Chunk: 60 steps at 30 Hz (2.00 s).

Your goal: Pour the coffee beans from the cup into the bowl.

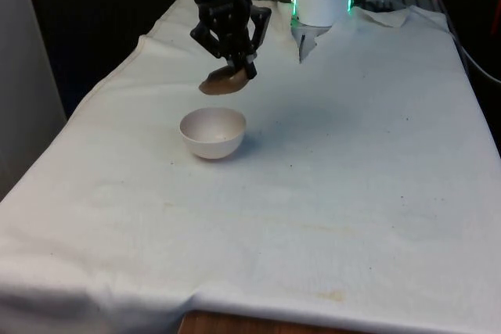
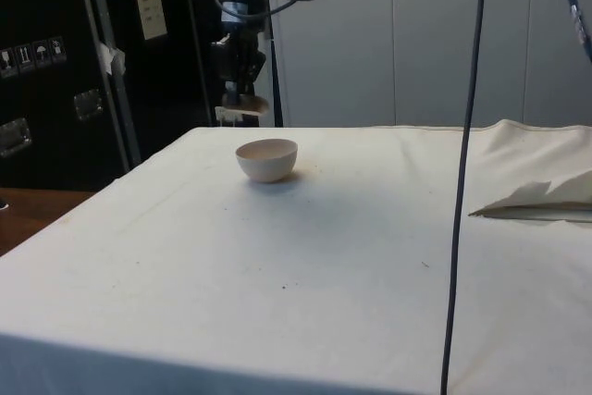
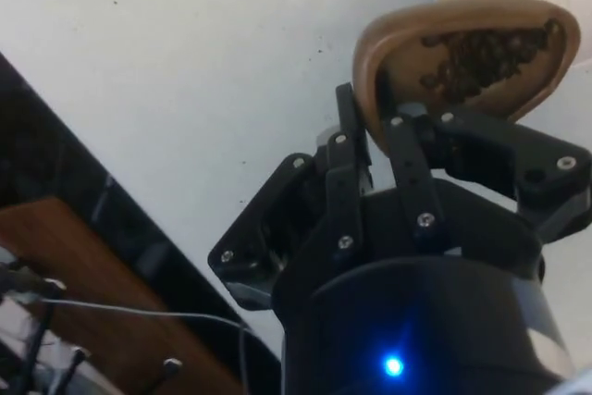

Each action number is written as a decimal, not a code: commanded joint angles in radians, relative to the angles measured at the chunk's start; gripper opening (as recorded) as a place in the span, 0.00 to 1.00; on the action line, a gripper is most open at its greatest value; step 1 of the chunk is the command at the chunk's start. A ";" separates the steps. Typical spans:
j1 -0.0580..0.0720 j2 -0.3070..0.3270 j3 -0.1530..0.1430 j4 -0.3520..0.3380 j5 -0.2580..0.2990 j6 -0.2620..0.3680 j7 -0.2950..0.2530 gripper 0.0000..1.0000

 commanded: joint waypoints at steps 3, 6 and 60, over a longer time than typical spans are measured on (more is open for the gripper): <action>-0.001 0.003 -0.007 0.000 0.022 -0.006 -0.019 0.00; -0.006 0.011 -0.013 0.006 0.058 -0.024 -0.047 0.00; -0.022 0.096 -0.141 -0.006 0.442 -0.158 -0.421 0.00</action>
